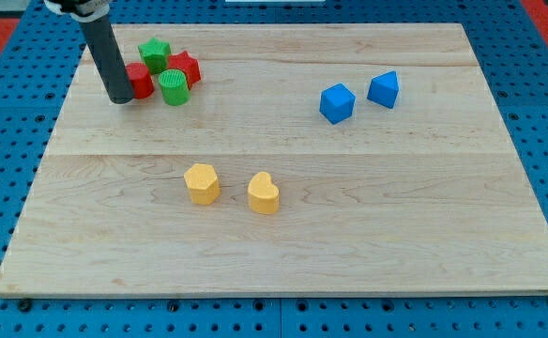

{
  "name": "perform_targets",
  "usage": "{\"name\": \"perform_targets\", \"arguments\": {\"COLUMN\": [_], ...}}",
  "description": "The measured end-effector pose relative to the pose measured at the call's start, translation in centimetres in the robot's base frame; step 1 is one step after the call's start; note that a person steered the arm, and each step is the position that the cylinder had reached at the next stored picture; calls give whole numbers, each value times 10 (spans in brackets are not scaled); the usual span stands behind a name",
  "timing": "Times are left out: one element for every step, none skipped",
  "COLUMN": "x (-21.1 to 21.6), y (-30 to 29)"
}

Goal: Slide the green circle towards top center

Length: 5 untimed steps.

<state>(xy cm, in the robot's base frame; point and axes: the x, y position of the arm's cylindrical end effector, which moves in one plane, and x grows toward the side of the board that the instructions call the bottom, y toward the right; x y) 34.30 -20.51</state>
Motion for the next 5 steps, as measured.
{"name": "perform_targets", "arguments": {"x": [-1, -13, -33, -33, -23], "y": [0, 0, 1, 2, 51]}}
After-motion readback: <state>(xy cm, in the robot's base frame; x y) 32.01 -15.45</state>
